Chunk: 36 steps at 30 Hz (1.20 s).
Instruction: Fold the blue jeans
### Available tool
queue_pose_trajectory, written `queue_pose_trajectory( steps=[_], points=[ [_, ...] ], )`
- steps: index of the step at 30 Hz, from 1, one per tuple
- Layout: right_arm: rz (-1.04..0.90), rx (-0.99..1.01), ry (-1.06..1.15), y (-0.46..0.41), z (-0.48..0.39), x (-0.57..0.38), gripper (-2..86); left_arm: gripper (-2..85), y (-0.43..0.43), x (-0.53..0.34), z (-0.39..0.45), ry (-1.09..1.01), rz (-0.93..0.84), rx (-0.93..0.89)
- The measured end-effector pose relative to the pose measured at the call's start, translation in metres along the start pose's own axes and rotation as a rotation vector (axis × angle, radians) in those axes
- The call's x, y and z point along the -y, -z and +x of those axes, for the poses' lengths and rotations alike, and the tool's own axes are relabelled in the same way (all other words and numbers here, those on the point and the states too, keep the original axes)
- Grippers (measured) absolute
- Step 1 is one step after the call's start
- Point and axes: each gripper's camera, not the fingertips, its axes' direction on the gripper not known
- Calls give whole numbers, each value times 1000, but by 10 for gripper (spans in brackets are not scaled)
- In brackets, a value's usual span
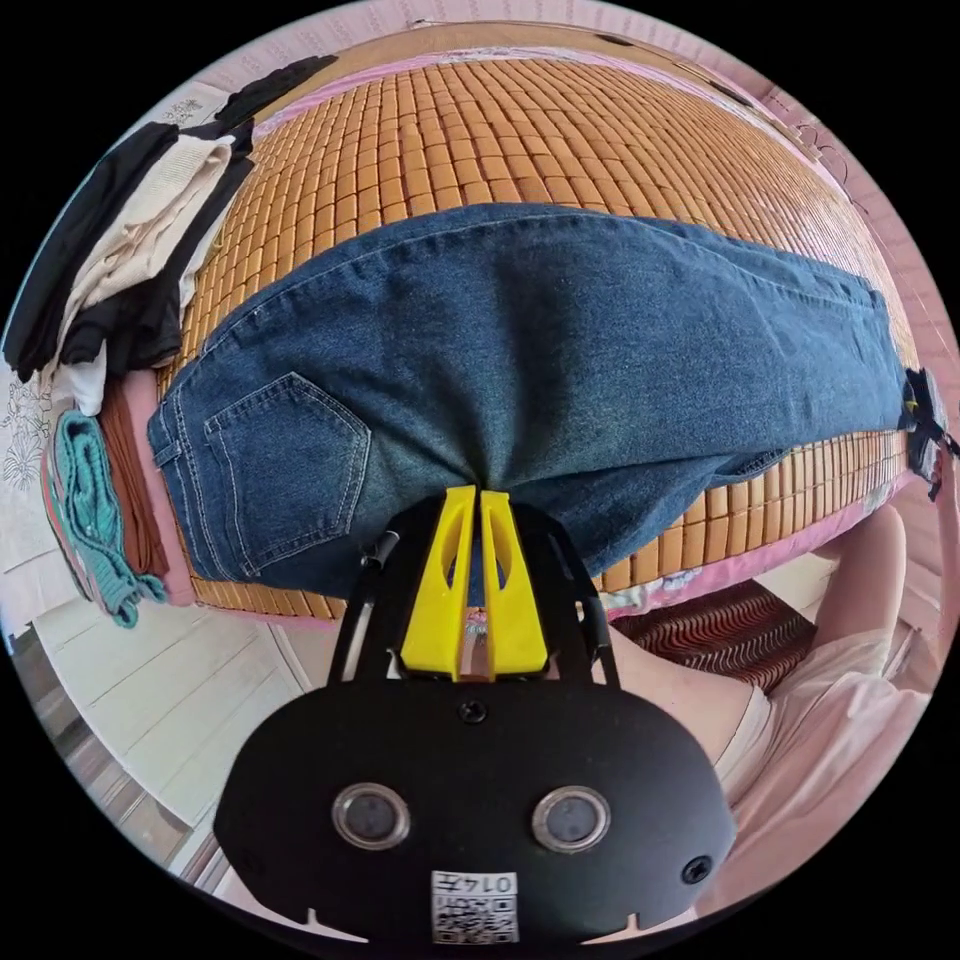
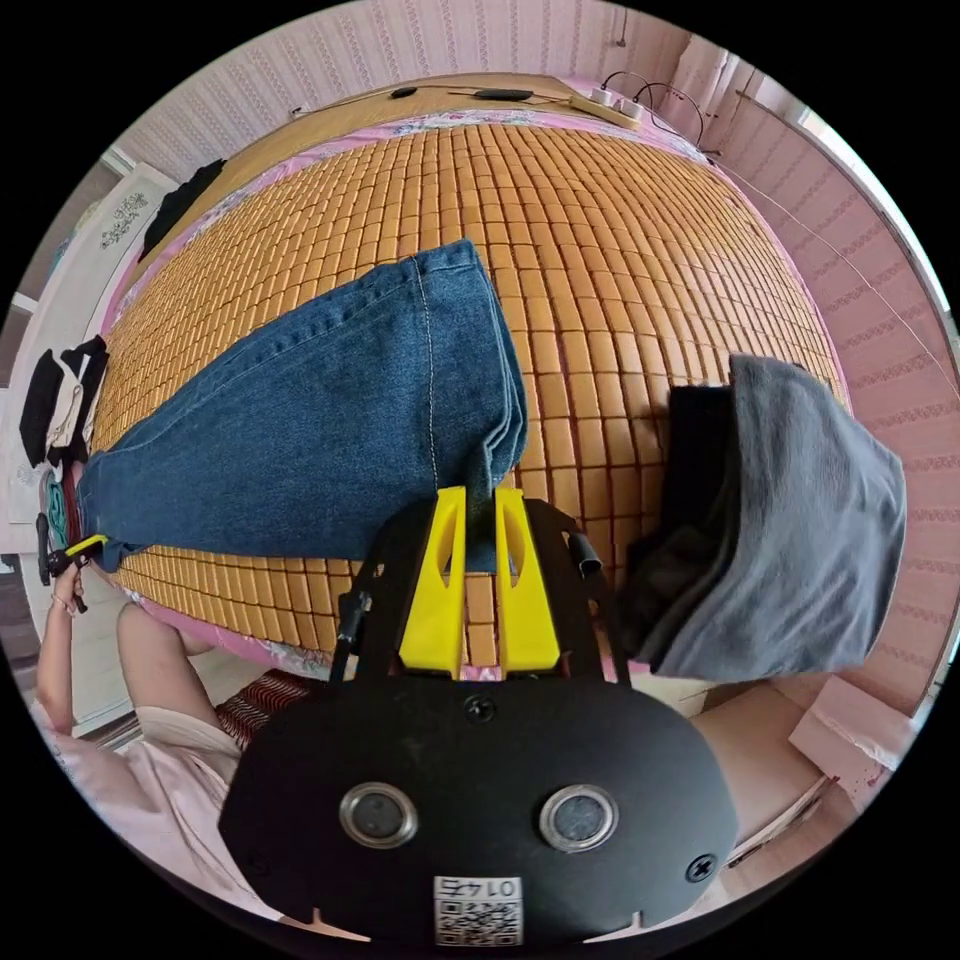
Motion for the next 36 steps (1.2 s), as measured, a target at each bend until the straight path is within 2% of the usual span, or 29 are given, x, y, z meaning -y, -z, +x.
queue_pose_trajectory(
  steps=[5, 8, 11, 13, 16, 19, 23, 27, 31, 36],
  points=[
    [26, -16, -52, 12, 14, -137, 65, -8, 4, -29, 0, 50, 117, -179],
    [97, -10, -162, 23, 26, -172, 57, -7, 42, -43, 20, 50, 326, -135],
    [209, -38, -116, 43, 18, -167, 55, -6, 82, -43, 70, -117, 516, -131],
    [272, -42, -82, 49, 13, -151, 68, -2, 93, -34, 111, -233, 565, -145],
    [290, 0, -61, 42, 12, -115, 127, 31, 90, -2, 188, -432, 514, -254],
    [247, 57, -55, 27, 22, -89, 128, 62, 78, 30, 266, -615, 465, -265],
    [172, 118, -169, 8, 44, -78, 73, 92, 57, 81, 350, -757, 351, -196],
    [134, 141, -131, 2, 43, -84, 19, 93, 25, 114, 414, -891, 189, 9],
    [197, 94, -137, 24, 43, -113, 2, 24, 23, 125, 429, -877, 113, -59],
    [421, 107, -118, 95, 31, -200, -3, -8, 38, 98, 433, -935, 233, -29]
  ],
)
